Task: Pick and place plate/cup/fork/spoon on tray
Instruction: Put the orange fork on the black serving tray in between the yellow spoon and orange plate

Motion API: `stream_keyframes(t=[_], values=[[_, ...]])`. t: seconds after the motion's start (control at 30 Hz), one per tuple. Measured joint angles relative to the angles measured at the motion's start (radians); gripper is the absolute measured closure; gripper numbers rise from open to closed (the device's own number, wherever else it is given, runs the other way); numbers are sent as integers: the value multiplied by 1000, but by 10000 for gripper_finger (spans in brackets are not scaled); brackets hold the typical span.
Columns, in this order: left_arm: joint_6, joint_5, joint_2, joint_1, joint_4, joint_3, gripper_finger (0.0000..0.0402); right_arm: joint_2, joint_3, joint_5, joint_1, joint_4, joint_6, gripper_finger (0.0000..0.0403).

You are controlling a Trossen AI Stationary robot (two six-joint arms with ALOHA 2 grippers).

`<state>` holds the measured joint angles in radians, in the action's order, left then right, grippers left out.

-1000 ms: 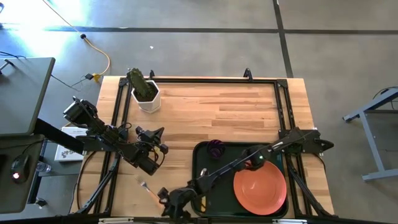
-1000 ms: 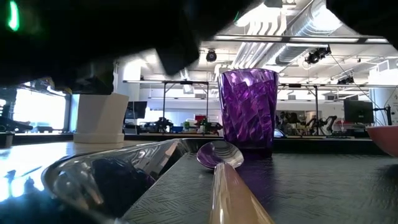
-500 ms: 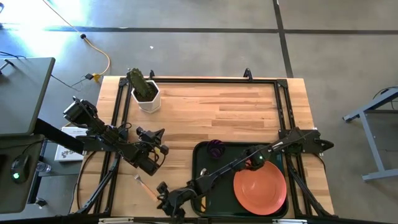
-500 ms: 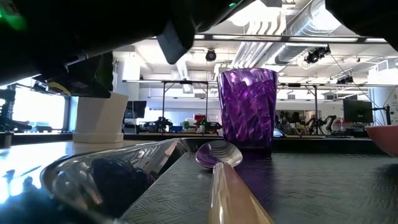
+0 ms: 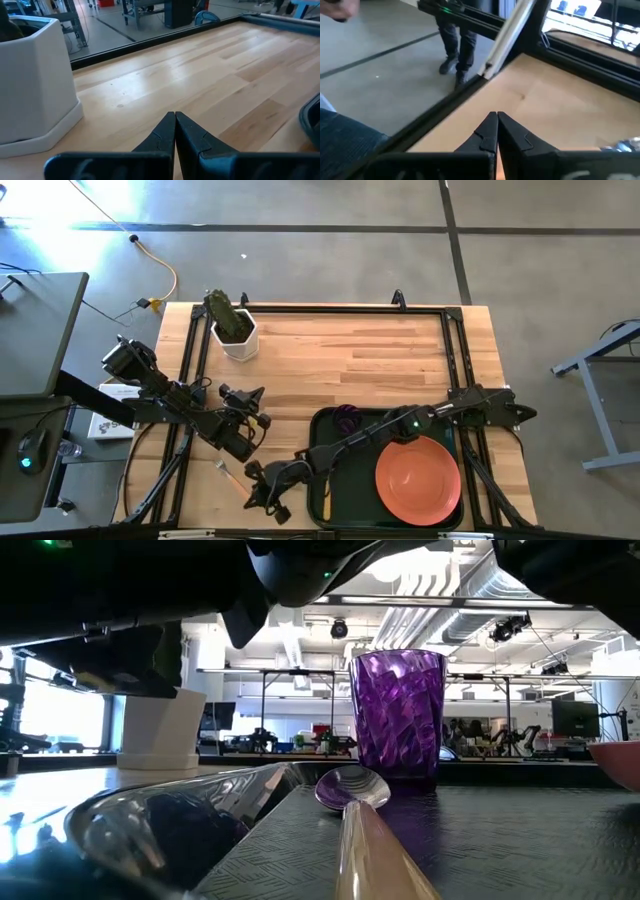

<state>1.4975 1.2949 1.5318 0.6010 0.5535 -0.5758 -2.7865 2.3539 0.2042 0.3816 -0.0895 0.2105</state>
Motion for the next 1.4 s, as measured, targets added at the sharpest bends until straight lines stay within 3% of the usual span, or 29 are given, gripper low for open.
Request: stream_keyframes(t=[0.3,0.5,1.0,1.4], values=[[16,0,0,-5,-3,0,401,-6,1,-116,10,-5,-80,403],[16,2,0,-5,-2,0,401,-11,1,-66,21,16,-51,403],[17,1,0,-5,-2,0,401,-33,1,-130,18,51,-65,403],[8,-27,0,-5,-3,0,401,-22,4,-276,18,152,-56,403]])
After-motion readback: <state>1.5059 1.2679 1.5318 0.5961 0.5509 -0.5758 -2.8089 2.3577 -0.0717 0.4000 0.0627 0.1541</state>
